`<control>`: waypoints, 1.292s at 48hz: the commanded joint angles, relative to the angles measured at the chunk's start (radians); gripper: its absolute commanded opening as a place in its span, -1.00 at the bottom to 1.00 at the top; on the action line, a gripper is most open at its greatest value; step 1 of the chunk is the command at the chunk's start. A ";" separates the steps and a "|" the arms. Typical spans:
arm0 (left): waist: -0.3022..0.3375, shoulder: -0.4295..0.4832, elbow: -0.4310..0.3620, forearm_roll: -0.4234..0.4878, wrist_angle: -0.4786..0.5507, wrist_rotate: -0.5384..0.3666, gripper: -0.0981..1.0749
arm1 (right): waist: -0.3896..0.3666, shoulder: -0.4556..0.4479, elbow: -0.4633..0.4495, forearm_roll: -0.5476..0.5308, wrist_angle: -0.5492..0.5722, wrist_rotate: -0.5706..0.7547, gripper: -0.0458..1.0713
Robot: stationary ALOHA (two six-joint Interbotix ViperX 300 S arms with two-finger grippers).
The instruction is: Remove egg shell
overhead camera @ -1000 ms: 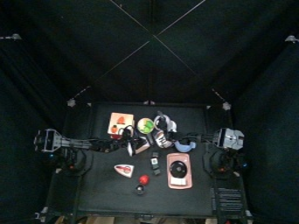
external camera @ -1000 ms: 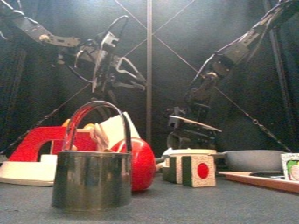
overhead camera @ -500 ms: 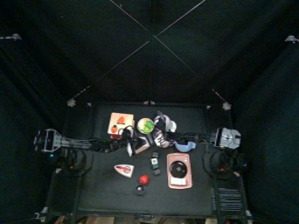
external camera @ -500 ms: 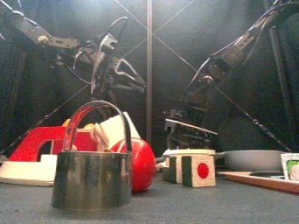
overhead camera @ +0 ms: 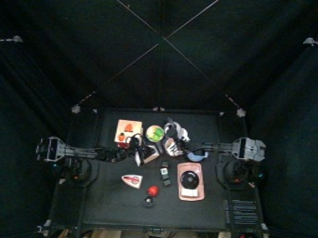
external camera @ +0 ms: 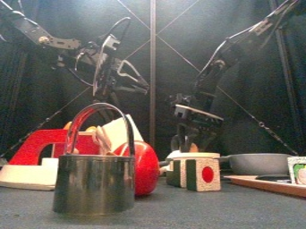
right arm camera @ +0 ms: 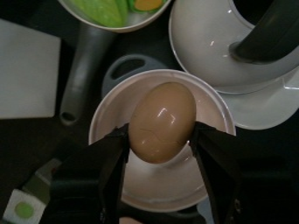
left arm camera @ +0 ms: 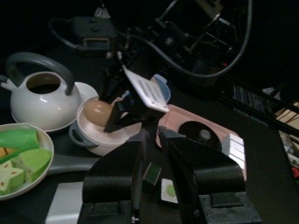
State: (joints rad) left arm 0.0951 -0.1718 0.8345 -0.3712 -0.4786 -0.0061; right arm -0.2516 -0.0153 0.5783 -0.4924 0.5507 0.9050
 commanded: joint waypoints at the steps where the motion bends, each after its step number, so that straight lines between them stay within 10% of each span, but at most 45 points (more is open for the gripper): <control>1: -0.002 -0.015 -0.011 -0.003 -0.012 -0.003 0.25 | 0.008 -0.107 0.044 -0.067 -0.077 0.009 0.20; 21: -0.005 0.064 -0.080 -0.095 -0.026 -0.014 0.65 | 0.003 -0.256 0.216 -0.225 -0.543 0.000 0.20; 29: -0.005 0.101 -0.117 -0.118 -0.026 -0.041 0.96 | 0.006 -0.245 0.213 -0.296 -0.554 0.003 0.20; 62: -0.015 0.256 -0.209 -0.130 -0.167 -0.390 0.93 | -0.006 -0.242 0.195 -0.391 -0.552 0.002 0.20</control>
State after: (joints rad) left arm 0.0767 0.0828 0.6565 -0.5170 -0.6351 -0.3896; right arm -0.2500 -0.2408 0.8007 -0.8790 0.0046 0.9066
